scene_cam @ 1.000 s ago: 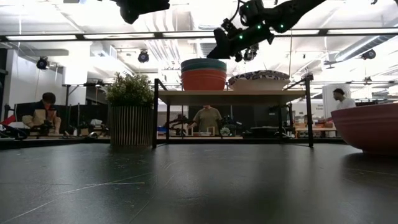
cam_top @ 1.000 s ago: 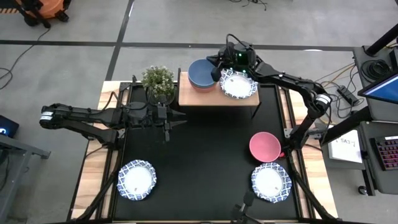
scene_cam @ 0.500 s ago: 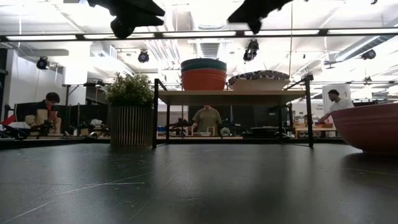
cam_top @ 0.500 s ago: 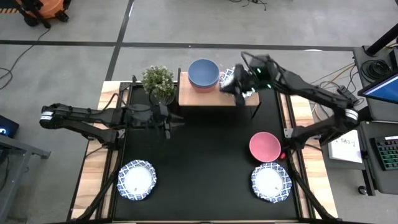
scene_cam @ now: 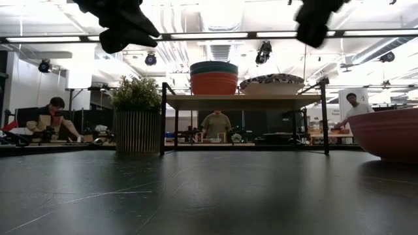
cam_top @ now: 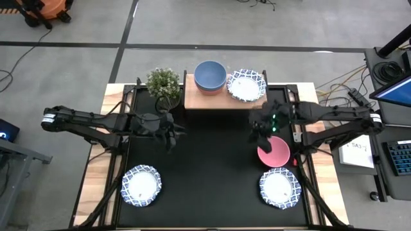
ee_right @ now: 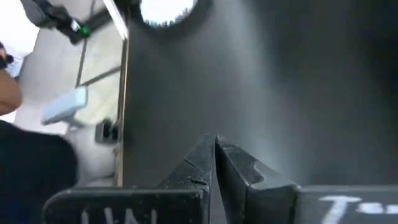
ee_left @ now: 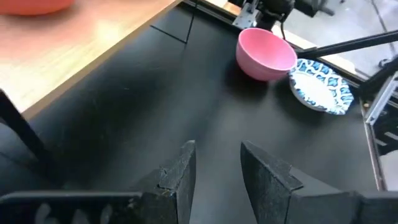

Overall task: Place and stack bowls onto a shelf
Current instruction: Stack the white patterned bowl on top of the white patterned bowl on the shelf

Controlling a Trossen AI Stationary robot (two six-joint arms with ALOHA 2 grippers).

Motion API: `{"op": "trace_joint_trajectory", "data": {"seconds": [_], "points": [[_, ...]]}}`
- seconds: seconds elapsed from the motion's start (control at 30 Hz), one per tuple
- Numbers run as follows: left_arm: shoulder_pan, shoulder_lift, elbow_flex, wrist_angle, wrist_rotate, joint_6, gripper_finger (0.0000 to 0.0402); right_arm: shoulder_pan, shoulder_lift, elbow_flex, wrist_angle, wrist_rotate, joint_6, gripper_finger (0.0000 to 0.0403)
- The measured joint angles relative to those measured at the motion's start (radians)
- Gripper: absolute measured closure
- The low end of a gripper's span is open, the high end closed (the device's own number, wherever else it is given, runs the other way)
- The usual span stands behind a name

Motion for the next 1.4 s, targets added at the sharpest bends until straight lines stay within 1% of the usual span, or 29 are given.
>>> {"op": "trace_joint_trajectory", "data": {"seconds": [0.13, 0.2, 0.33, 0.43, 0.53, 0.67, 0.73, 0.8, 1.03, 1.13, 1.23, 1.4], "points": [[0.000, 0.000, 0.000, -0.002, -0.006, 0.019, 0.0293, 0.083, 0.005, -0.070, -0.053, -0.001, 0.176, 0.0394], [0.000, 0.000, 0.000, -0.002, -0.007, 0.035, 0.0293, 0.135, 0.020, -0.090, -0.086, 0.000, 0.221, 0.0394], [0.000, 0.003, 0.000, 0.000, -0.009, 0.066, 0.0293, 0.274, 0.056, -0.088, -0.183, 0.000, 0.159, 0.0394], [0.000, 0.004, 0.000, 0.001, -0.031, 0.090, 0.0293, 0.356, 0.093, -0.076, -0.205, 0.014, 0.116, 0.0394], [0.000, 0.004, 0.000, 0.002, -0.051, 0.092, 0.0293, 0.410, 0.137, -0.073, -0.206, 0.060, 0.097, 0.0394], [0.000, 0.004, 0.000, 0.002, -0.058, 0.093, 0.0293, 0.458, 0.200, -0.072, -0.205, 0.071, 0.077, 0.0390], [0.000, 0.008, 0.000, 0.002, -0.058, 0.093, 0.0293, 0.479, 0.227, -0.073, -0.205, 0.071, 0.049, 0.0378], [0.000, 0.008, 0.000, 0.001, -0.058, 0.093, 0.0293, 0.496, 0.253, -0.072, -0.205, 0.071, 0.034, 0.0358], [0.000, 0.010, 0.000, 0.001, -0.058, 0.098, 0.0293, 0.507, 0.331, -0.072, -0.213, 0.081, -0.003, 0.0257], [0.000, 0.020, 0.000, 0.000, -0.058, 0.106, 0.0293, 0.520, 0.367, -0.072, -0.235, 0.078, -0.039, 0.0226], [0.000, 0.035, 0.000, 0.002, -0.058, 0.107, 0.0293, 0.522, 0.399, -0.072, -0.251, 0.077, -0.072, 0.0212], [0.000, 0.063, 0.000, 0.005, -0.058, 0.108, 0.0293, 0.521, 0.432, -0.071, -0.299, 0.077, -0.136, 0.0209]]}}
